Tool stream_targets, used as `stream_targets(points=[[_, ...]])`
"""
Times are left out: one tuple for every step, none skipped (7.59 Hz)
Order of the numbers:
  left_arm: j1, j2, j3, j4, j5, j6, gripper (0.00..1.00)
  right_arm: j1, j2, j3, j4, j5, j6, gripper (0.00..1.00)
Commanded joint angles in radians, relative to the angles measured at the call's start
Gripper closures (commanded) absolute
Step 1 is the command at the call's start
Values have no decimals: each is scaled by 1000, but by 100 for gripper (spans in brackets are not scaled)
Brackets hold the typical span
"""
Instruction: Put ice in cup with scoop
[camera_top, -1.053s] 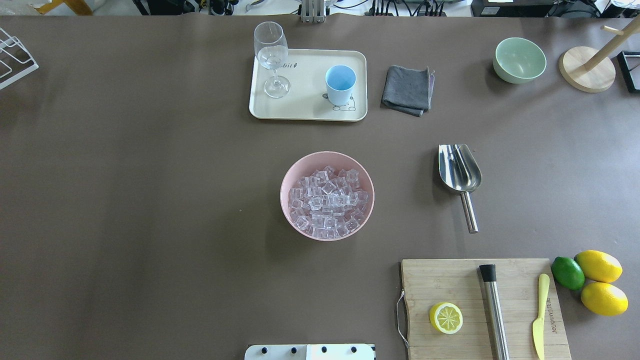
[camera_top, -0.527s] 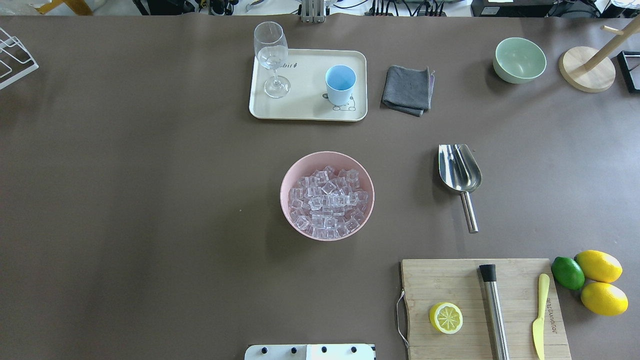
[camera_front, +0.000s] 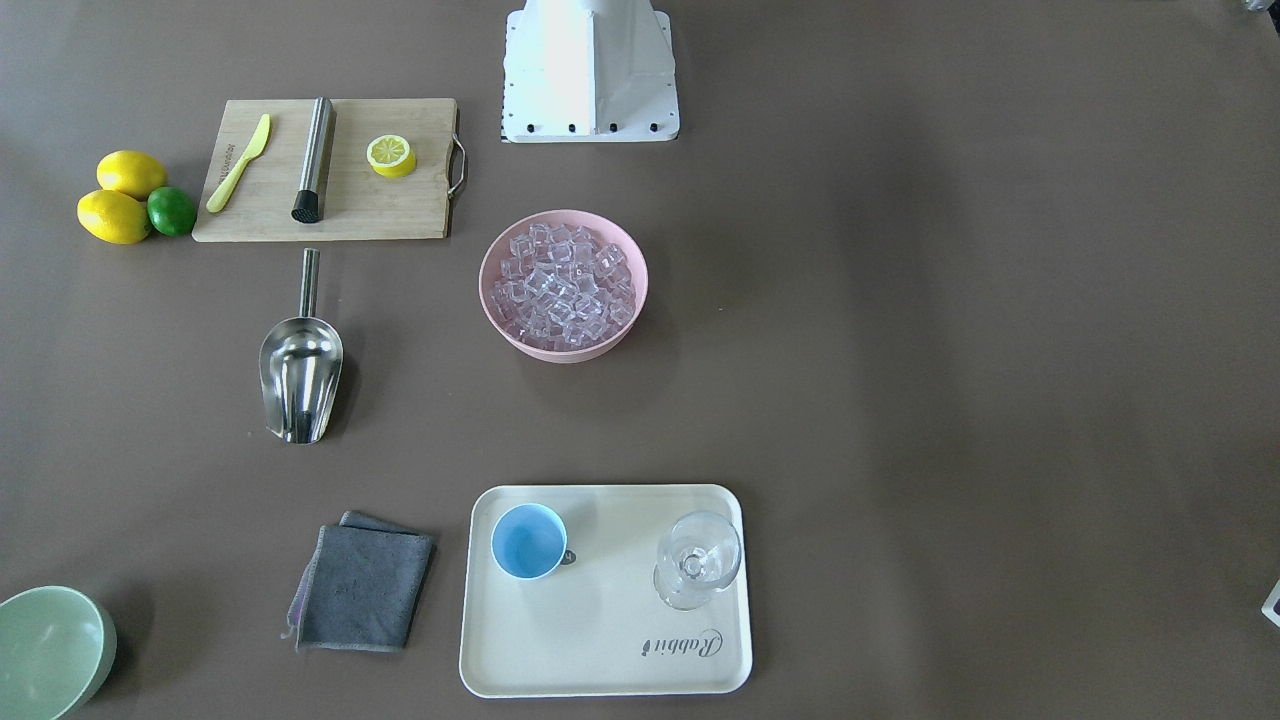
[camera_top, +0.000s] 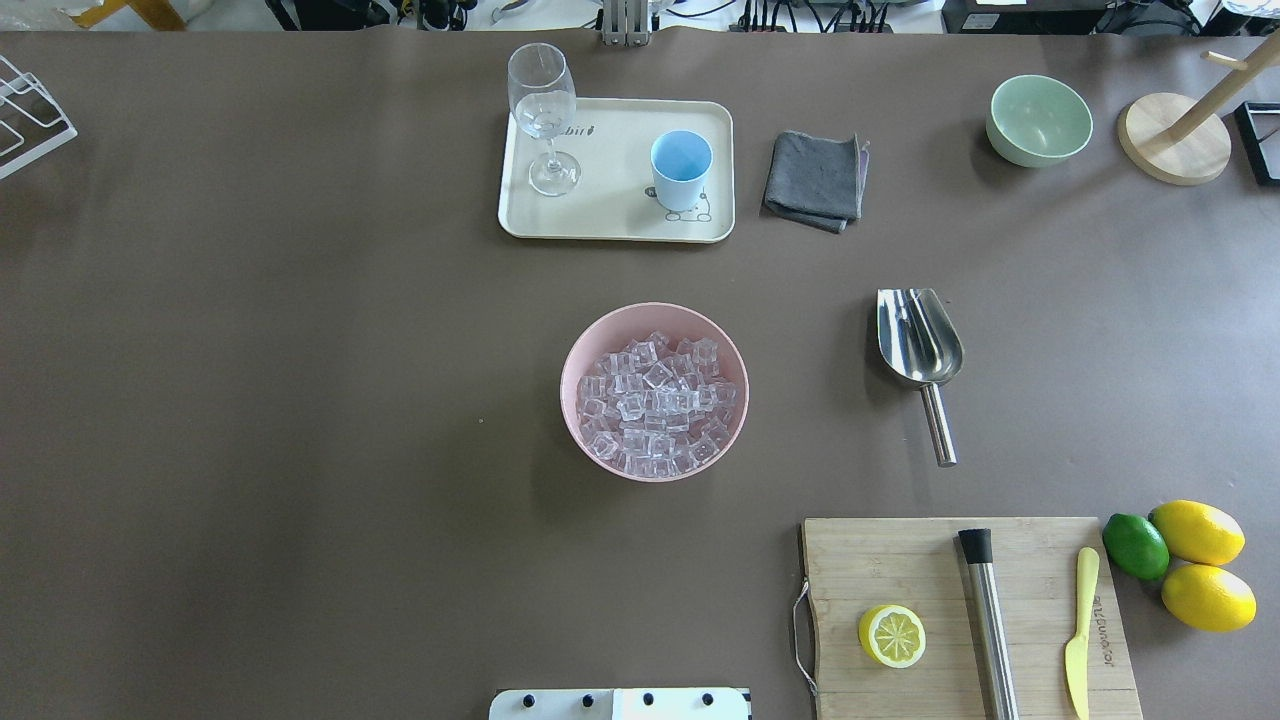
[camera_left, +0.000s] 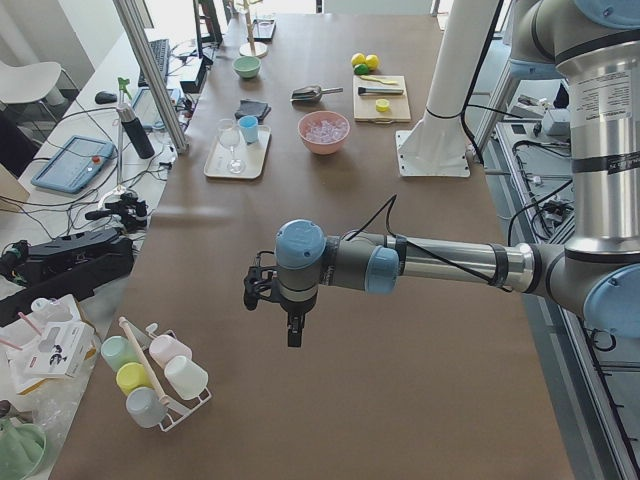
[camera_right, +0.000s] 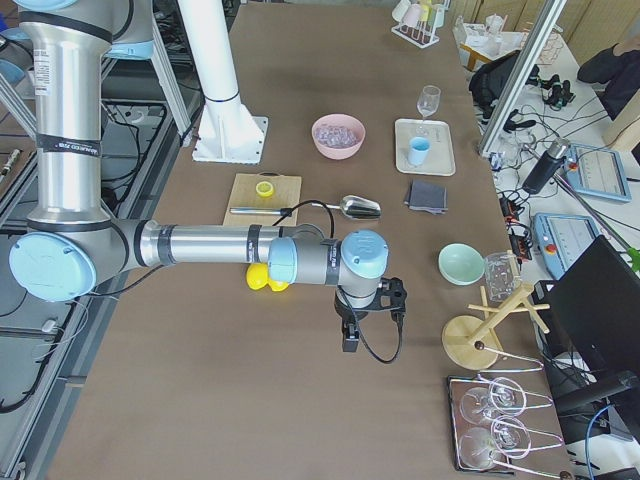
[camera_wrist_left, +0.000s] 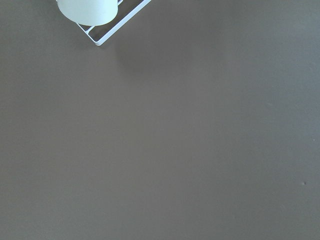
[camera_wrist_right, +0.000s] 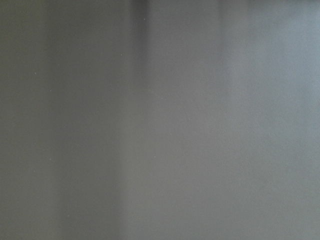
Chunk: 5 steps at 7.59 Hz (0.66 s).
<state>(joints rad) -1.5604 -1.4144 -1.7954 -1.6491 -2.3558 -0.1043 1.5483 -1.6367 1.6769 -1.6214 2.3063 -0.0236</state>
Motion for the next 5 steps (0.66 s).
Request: stream_targets(points=[[28,-1,-7,-3,-3,-2,2,0,-2,44,-3,1,-2,0],[46,-5,-22,-6,-14,-2,2,0,1,52,-3,5,7,0],[83,-9,-51,-8,-28,-2,2,0,2,61,0,22,10,1],[118,-21,-80,-8,-26,-2,2,-4,2,81,-6,37,13,1],[149,-37,-97,-8,-26,-2,2,-7,2,83,-5,38,30,1]])
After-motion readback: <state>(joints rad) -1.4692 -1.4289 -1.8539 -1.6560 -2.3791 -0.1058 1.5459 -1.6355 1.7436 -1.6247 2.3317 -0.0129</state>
